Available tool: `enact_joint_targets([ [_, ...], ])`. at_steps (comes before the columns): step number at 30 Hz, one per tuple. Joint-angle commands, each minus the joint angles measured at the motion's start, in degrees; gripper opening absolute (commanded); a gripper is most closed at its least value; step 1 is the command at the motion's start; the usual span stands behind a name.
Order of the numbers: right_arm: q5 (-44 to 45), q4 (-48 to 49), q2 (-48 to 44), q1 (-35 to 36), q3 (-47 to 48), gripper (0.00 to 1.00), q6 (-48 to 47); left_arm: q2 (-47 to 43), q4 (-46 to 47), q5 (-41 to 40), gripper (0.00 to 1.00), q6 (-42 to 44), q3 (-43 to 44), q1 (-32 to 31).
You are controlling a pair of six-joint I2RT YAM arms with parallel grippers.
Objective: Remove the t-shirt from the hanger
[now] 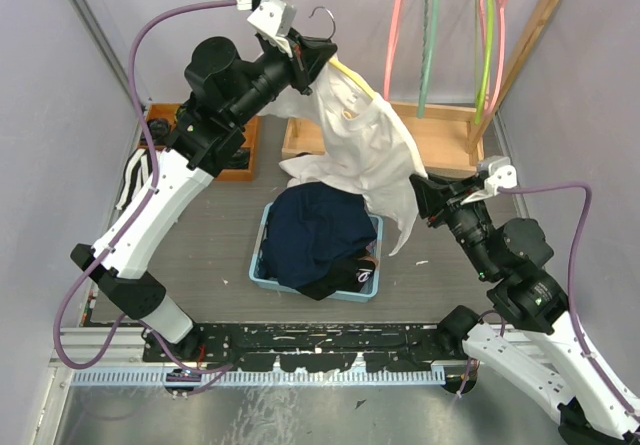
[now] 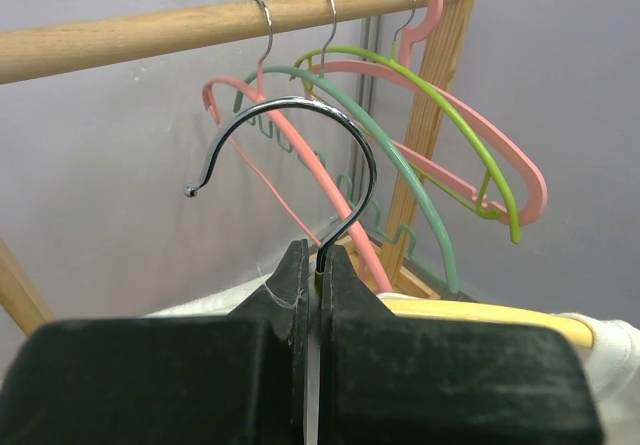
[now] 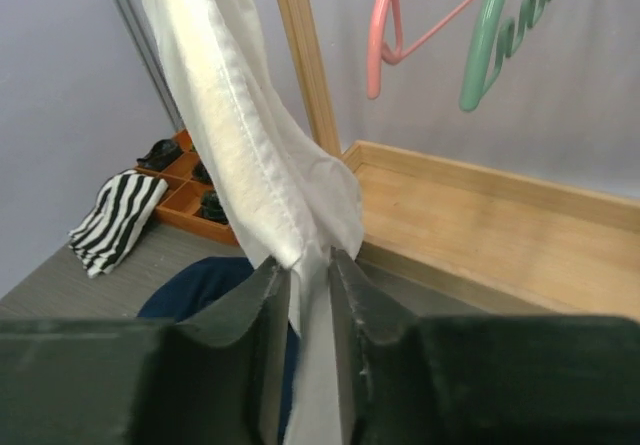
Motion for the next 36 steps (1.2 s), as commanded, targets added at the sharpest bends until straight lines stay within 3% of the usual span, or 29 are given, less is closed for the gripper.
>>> enact_joint_targets([
  [1,1.2,0.1,-1.2,0.0,-1.7,0.18,2.1,-1.6,3.4,-1.3,0.0,0.1,3.3,0.3],
  [3,0.9,-0.2,-1.5,0.0,-3.1,0.08,3.0,-1.5,3.3,-1.8,0.0,0.1,3.8,0.4],
  [9,0.2,0.4,-2.0,0.0,-8.6,0.01,6.7,-0.7,1.7,-3.7,0.0,-0.5,6.8,0.8],
  [18,0.2,5.1,-1.8,0.0,-17.6,0.01,11.6,-1.8,0.8,-4.3,0.0,-0.5,7.5,1.1],
  [24,0.3,5.3,-1.0,0.0,-17.2,0.01,10.5,-3.6,1.4,-4.3,0.0,-0.4,5.5,1.2],
  [26,0.4,5.0,-0.7,0.0,-15.9,0.11,9.5,-4.1,1.1,-3.8,0.0,-0.4,5.0,1.3],
  [30,-1.4,5.4,-1.4,-0.1,-13.6,0.45,6.7,-4.3,-0.7,-2.1,0.0,-0.4,4.7,1.2],
  [33,-3.3,6.2,-2.8,0.0,-12.5,0.53,5.2,-4.3,-2.1,-1.0,0.0,-0.6,4.3,1.3],
  [36,-4.1,7.4,-4.5,-0.1,-11.7,0.54,4.0,-4.4,-2.8,-0.6,0.0,-0.5,3.2,1.2],
])
